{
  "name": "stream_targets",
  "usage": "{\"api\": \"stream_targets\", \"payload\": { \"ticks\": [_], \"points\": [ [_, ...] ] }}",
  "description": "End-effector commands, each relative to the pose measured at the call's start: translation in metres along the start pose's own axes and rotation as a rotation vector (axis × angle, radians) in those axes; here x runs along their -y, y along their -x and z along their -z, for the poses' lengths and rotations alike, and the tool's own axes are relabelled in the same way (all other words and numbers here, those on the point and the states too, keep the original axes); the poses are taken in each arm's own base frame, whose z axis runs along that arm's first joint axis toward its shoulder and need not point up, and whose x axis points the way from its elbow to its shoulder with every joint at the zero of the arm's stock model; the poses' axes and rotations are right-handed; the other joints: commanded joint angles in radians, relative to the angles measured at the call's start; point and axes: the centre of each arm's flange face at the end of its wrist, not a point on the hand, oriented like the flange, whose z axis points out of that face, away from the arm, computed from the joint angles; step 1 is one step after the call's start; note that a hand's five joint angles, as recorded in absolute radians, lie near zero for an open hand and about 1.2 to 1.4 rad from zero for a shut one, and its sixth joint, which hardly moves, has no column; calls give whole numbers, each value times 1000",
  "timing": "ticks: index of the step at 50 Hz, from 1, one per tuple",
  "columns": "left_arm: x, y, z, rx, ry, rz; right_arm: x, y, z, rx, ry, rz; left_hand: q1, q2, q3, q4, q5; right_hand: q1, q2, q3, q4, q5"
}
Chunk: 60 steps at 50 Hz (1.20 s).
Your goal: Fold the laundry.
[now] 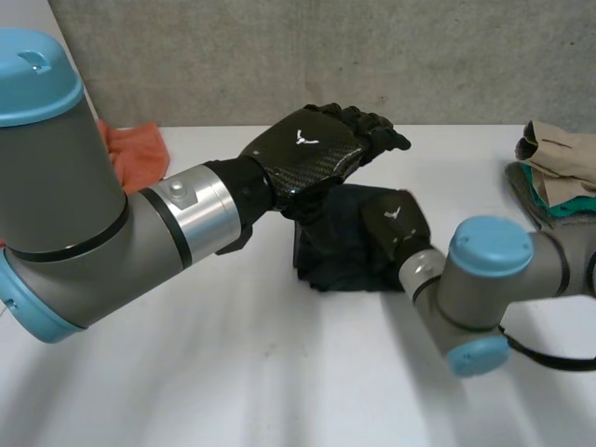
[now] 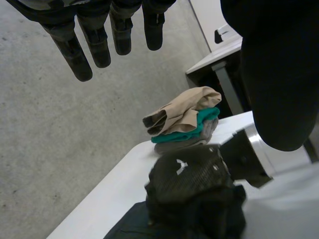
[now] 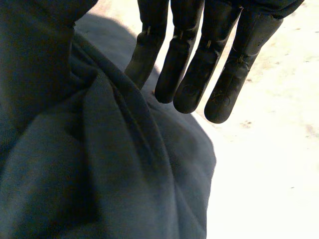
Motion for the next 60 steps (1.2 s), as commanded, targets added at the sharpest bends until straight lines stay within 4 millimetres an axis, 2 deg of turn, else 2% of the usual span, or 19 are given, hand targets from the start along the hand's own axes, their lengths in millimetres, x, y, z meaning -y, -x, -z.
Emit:
{"api": "stream_targets", "payload": {
  "ticks": [1, 4, 6, 7, 10, 14, 18, 28, 34, 41, 44, 53, 58, 60],
  "points": [
    [5, 12, 4, 33, -11, -5, 25, -50, -23, -101, -88, -2, 28, 22, 9, 13, -3, 406, 221, 212, 209, 879],
    [8, 16, 6, 47, -17, -6, 37, -74, -29, -139, -127, 10, 28, 22, 9, 13, -3, 406, 221, 212, 209, 879],
    [8, 17, 7, 50, -17, -5, 40, -80, -30, -140, -135, 11, 28, 22, 9, 13, -3, 115, -70, -79, -82, 588],
    [8, 18, 7, 54, -17, -5, 39, -79, -30, -118, -128, 10, 28, 22, 9, 13, -3, 26, -159, -168, -171, 499],
    [6, 18, 8, 53, -10, 0, 33, -74, -27, -82, -95, 3, 28, 22, 9, 13, -3, -7, -192, -201, -204, 466],
    [-1, 16, 9, 45, 7, 8, 18, -67, -23, -33, -29, -13, 28, 22, 9, 13, -3, -279, -464, -473, -477, 194],
    [-2, 16, 9, 46, 11, 11, 9, -71, -21, -39, 4, -19, 25, 19, 6, 10, -6, -517, -702, -711, -714, -44],
    [-5, 15, 9, 44, 19, 15, -5, -79, -7, 9, 102, 17, 25, 19, 6, 10, -6, -811, -996, -1005, -1009, -338],
    [-8, 16, 10, 44, 26, 18, -9, -82, 8, 68, 150, 111, 25, 19, 6, 10, -6, -816, -1001, -1010, -1013, -343],
    [-12, 15, 9, 38, 36, 25, -19, -77, 10, 115, 152, 192, 22, 16, 3, 7, -9, -816, -1001, -1010, -1013, -343],
    [-14, 14, 8, 36, 39, 26, -27, -73, 6, 142, 145, 194, 22, 16, 3, 7, -9, -816, -1001, -1010, -1013, -343],
    [-14, 16, 8, 39, 37, 24, -29, -73, -15, 106, 45, 216, 22, 16, 3, 7, -9, -815, -1000, -1008, -1012, -342],
    [-13, 16, 8, 39, 37, 24, -36, -73, -26, 103, 30, 223, 22, 16, 3, 7, -9, -686, -871, -879, -883, -213],
    [-14, 15, 8, 39, 38, 25, -39, -73, -33, 106, 22, 225, 22, 16, 3, 7, -9, -562, -748, -756, -760, -90]
  ]
}}
